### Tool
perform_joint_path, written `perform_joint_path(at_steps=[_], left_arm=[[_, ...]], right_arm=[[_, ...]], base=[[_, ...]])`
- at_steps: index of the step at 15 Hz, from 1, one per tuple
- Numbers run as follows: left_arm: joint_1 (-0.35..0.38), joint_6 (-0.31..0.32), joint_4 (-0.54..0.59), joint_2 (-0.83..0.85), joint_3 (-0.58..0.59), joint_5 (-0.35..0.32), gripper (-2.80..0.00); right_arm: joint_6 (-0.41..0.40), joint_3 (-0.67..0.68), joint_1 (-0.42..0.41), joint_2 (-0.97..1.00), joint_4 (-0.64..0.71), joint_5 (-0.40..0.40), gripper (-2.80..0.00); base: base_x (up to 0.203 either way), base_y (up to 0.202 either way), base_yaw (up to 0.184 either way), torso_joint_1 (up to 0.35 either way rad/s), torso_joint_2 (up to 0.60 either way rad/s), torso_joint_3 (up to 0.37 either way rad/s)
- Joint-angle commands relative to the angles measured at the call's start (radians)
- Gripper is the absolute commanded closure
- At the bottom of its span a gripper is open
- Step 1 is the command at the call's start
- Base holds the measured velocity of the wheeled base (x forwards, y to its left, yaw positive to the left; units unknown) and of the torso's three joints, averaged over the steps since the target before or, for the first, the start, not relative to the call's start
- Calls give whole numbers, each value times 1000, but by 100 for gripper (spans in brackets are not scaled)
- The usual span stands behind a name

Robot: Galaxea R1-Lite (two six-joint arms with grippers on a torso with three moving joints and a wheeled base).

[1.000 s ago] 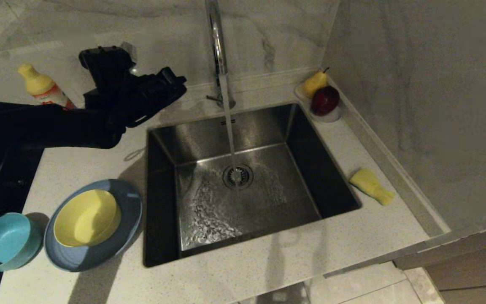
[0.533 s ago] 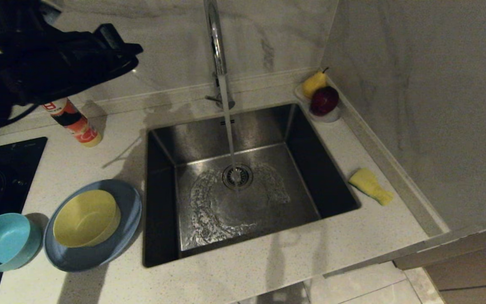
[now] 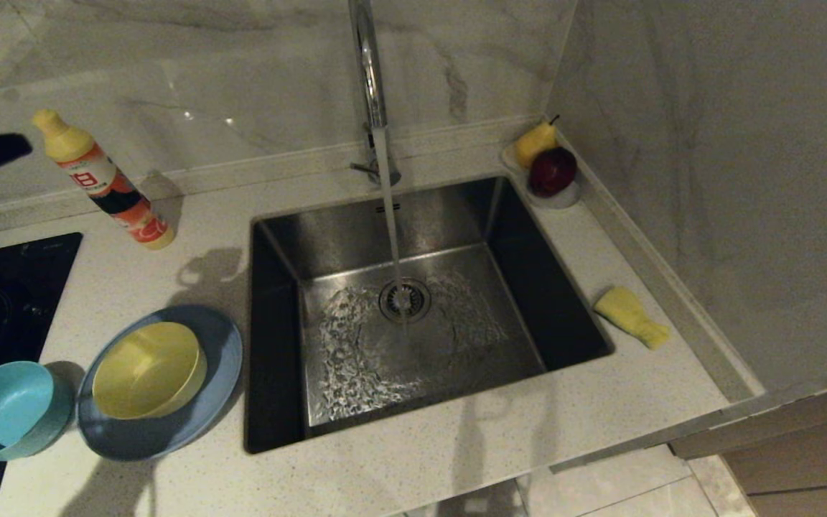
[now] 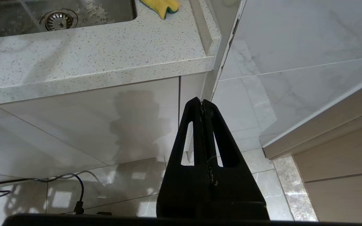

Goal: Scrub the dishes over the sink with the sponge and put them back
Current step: Turn on the faucet

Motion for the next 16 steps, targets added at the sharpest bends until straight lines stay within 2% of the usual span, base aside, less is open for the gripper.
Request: perform_joint_path(at_steps=[1, 4, 5, 9, 13, 14, 15, 16], left_arm=[[1, 5, 66, -284, 166, -20, 0], [3, 23, 102, -505, 369, -24, 0], [4, 29, 112, -566, 417, -4, 0], [40, 68, 172, -717, 563, 160, 0], [75, 93, 196, -887, 715, 183, 0], [77, 123, 195, -939, 783, 184, 0], [78, 202, 185, -962, 853, 193, 0], [79, 307, 154, -963, 895, 228, 0]], right_arm=[[0, 0, 0, 0, 0, 1, 0], [1, 0, 0, 0, 0, 1, 0], [-1, 0, 0, 0, 0, 1, 0], [-1, 0, 0, 0, 0, 1, 0], [0, 0, 0, 0, 0, 1, 0], [0, 0, 0, 0, 0, 1, 0], [-1, 0, 0, 0, 0, 1, 0], [1, 0, 0, 0, 0, 1, 0]], base=[[0, 0, 0, 0, 0, 0], [0, 0, 0, 0, 0, 0], [0, 0, 0, 0, 0, 0], [0, 0, 0, 0, 0, 0], [0, 0, 0, 0, 0, 0], [0, 0, 0, 0, 0, 0], [0, 0, 0, 0, 0, 0], [0, 0, 0, 0, 0, 0]])
